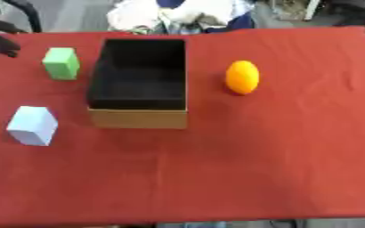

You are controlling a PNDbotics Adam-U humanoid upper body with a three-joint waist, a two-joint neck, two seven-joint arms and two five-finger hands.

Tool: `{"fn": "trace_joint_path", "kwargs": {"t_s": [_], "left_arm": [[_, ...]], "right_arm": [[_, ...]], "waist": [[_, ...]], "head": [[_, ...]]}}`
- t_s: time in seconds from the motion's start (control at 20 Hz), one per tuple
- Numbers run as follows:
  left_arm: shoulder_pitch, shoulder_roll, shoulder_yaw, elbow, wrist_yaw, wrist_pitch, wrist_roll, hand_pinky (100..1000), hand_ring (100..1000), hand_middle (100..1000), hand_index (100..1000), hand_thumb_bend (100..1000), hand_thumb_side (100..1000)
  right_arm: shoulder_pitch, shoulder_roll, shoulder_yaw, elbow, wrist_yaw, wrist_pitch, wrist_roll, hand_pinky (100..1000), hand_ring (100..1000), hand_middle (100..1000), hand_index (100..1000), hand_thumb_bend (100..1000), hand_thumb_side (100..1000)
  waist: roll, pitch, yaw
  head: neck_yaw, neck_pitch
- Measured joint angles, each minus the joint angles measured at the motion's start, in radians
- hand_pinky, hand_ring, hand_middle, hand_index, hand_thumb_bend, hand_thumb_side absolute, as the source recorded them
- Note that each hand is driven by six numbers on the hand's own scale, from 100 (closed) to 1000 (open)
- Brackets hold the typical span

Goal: Pick up objects on the table and place them in the box.

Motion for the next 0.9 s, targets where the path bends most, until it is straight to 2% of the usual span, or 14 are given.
{"fn": "trace_joint_path", "kwargs": {"t_s": [0.4, 0.45, 0.6, 0.65, 0.85, 0.9], "left_arm": [[-0.001, 0.001, -0.002, 0.003, -0.012, -0.002, -0.023, 595, 595, 667, 742, 1000, 775], [-0.003, 0.002, -0.004, 0.006, -0.017, -0.003, -0.031, 599, 595, 665, 748, 1000, 718], [-0.014, 0.035, -0.027, 0.019, -0.046, -0.007, -0.067, 612, 607, 673, 765, 1000, 626], [-0.018, 0.056, -0.039, 0.026, -0.059, -0.01, -0.081, 631, 627, 688, 783, 984, 548], [-0.037, 0.155, -0.101, 0.067, -0.121, -0.032, -0.146, 663, 672, 714, 803, 955, 422], [-0.044, 0.182, -0.118, 0.08, -0.138, -0.038, -0.164, 667, 677, 716, 806, 947, 411]], "right_arm": [[0.0, 0.0, 0.0, 0.0, 0.0, 0.002, 0.002, 608, 721, 753, 838, 461, 513], [0.0, 0.0, 0.0, 0.0, 0.0, 0.002, 0.003, 608, 720, 752, 838, 461, 515], [0.0, 0.0, 0.005, 0.0, 0.0, 0.003, 0.006, 608, 717, 749, 837, 460, 524], [0.0, 0.0, 0.006, 0.001, 0.0, 0.004, 0.008, 608, 717, 749, 837, 460, 527], [0.001, 0.0, 0.006, 0.007, 0.0, 0.005, 0.01, 608, 717, 748, 853, 460, 532], [0.002, 0.0, 0.006, 0.009, 0.0, 0.006, 0.011, 608, 745, 748, 853, 460, 533]], "waist": [[0.0, -0.001, 0.003], [0.0, -0.001, 0.003], [0.001, -0.005, 0.002], [0.002, -0.007, 0.001], [0.011, -0.014, -0.001], [0.013, -0.016, -0.001]], "head": [[-0.005, -0.003], [-0.005, -0.003], [-0.005, -0.003], [-0.005, -0.003], [-0.004, -0.002], [-0.004, -0.001]]}}
